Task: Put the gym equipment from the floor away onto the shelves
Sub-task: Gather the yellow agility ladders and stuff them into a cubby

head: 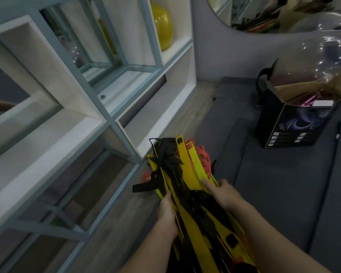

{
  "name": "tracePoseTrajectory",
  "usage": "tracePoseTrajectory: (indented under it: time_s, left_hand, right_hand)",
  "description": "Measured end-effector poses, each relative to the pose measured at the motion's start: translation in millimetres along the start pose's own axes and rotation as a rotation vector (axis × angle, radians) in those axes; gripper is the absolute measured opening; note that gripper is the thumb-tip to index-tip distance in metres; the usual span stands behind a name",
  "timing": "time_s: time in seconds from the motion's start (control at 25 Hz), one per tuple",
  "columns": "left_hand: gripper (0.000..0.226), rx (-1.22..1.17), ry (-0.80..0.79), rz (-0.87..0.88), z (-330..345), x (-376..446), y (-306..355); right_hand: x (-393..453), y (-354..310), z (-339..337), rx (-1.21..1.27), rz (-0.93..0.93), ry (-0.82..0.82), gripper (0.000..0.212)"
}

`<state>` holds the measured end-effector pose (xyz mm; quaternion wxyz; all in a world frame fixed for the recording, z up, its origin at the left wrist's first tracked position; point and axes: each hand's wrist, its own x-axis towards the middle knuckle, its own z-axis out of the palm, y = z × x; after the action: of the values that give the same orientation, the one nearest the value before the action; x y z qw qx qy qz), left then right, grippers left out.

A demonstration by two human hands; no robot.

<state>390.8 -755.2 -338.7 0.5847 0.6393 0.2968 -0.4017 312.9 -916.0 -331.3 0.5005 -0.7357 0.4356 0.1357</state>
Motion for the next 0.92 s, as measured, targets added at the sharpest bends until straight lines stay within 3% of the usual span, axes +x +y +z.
tracePoseTrajectory:
  time_s: [0.12, 0.24, 0.36, 0.52, 0.64, 0.76, 0.92]
  left_hand:
    - [0.091, 0.120, -0.086, 0.055, 0, 30, -8]
    - [0.063, 0.143, -0.173, 0.196, 9, -3, -2]
    - [0.069, 0.176, -0.243, 0.234, 12, -5, -1]
    - [0.067, 0.150, -0.187, 0.305, -10, -23, 2]
    - [0.062, 0.260, -0.185, 0.389, -35, -47, 7]
    - [0.069, 0.384, -0.177, 0.507, -62, -77, 18]
    - [0.073, 0.547, -0.080, 0.661, -106, -119, 35]
  right_hand:
    - [-2, -3, 9, 0.155, 0.065, -0.108, 0.119]
    - [4, -1, 15, 0.389, 0.061, -0.225, 0.118]
    - [1, -2, 28, 0.573, 0.052, -0.305, 0.110]
    - [-34, -20, 58, 0.573, -0.014, -0.199, 0.071]
    - [-78, -33, 85, 0.603, -0.112, -0.051, 0.050]
    - [-117, -42, 117, 0.722, -0.200, 0.047, 0.050]
    - [-165, -71, 150, 0.829, -0.204, -0.004, 0.062]
